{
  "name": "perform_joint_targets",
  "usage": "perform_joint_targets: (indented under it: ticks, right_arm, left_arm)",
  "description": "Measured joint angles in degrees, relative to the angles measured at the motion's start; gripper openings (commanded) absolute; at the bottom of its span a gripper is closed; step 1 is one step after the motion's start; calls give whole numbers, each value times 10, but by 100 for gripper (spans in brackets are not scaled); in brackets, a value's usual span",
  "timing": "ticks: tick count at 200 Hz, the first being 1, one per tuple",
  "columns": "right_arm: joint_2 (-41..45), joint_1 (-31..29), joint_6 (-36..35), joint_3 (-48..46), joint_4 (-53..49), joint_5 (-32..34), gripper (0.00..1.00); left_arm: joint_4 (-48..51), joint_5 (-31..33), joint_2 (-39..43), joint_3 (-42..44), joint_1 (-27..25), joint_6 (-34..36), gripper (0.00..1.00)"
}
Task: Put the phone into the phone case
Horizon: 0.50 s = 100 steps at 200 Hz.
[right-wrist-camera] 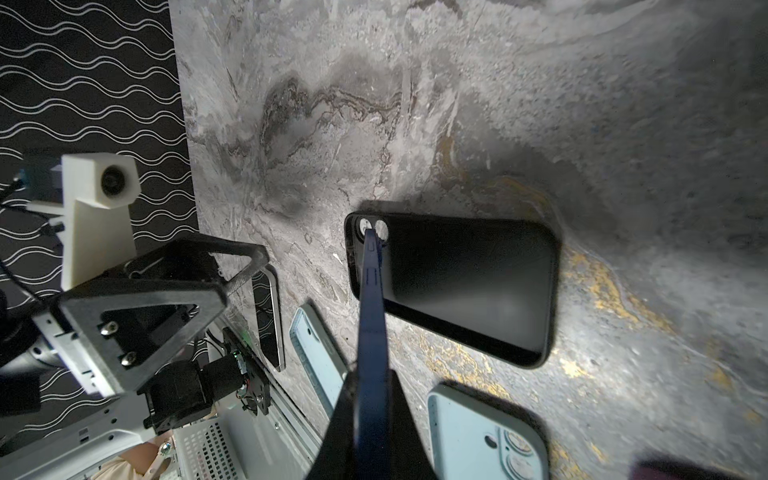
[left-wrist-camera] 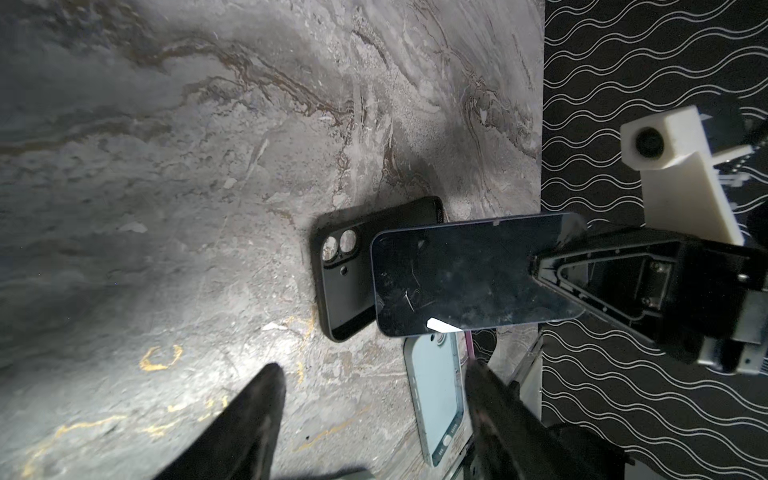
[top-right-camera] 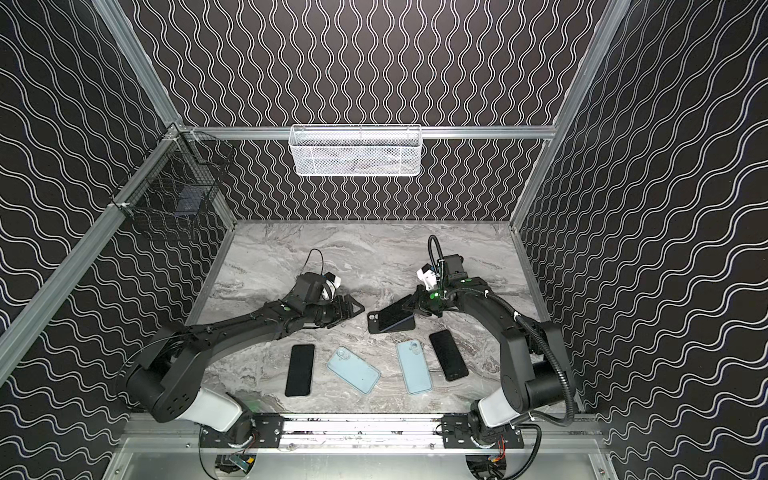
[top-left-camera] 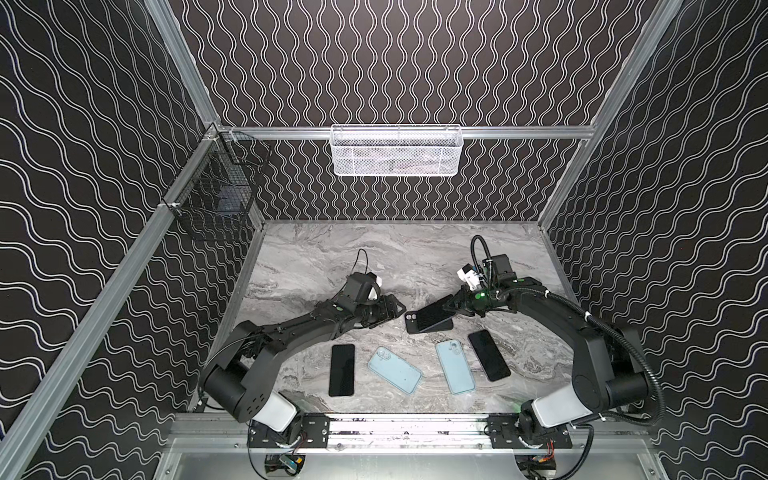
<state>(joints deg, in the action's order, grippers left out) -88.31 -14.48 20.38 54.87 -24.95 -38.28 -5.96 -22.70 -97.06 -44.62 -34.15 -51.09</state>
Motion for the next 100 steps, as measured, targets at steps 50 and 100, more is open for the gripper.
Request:
perform_joint_targets:
  ticks: [50, 100]
  right_arm:
    - [-20, -4, 2, 3, 6, -2, 0]
    - [-28, -5, 7, 4, 18, -2, 0]
  left_arm:
    - [-52, -6, -34, 2, -11, -29, 74]
    - [-84, -11, -64, 2, -22, -46, 74]
